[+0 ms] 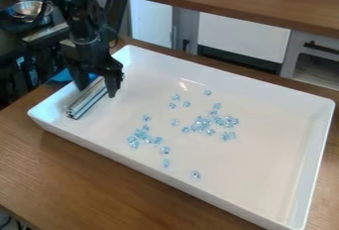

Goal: Sweep into pile

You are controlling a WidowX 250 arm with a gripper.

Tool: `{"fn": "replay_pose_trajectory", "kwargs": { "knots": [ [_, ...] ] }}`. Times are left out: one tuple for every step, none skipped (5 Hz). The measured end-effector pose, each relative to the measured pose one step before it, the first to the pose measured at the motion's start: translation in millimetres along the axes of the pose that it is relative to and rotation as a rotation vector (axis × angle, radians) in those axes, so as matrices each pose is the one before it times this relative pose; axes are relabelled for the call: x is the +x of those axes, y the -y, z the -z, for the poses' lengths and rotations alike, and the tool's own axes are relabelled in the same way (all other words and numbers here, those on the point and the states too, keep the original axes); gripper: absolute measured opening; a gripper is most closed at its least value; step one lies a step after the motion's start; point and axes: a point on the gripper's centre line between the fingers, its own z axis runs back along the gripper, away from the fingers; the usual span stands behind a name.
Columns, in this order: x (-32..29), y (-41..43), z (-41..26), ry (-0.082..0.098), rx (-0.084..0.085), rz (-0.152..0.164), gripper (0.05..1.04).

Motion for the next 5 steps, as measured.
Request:
{"fn": "replay_pose_trajectory", "kwargs": {
  "knots": [
    [-0.18, -1.67, -0.27, -0.0029, 0.0101, 0.0036, 0.693],
    [-9.95, 3.10, 2.11, -0.0389, -0.0213, 0.0087, 0.378],
    [-8.47, 14.25, -6.78, -0.0438, -0.0319, 0.0021, 0.336],
    [-5.37, 15.83, -2.76, -0.0234, -0.0150, -0.0040, 0.336],
    [-5.21, 10.42, 1.74, -0.0021, -0.0028, -0.0062, 0.336]
  ]
}}
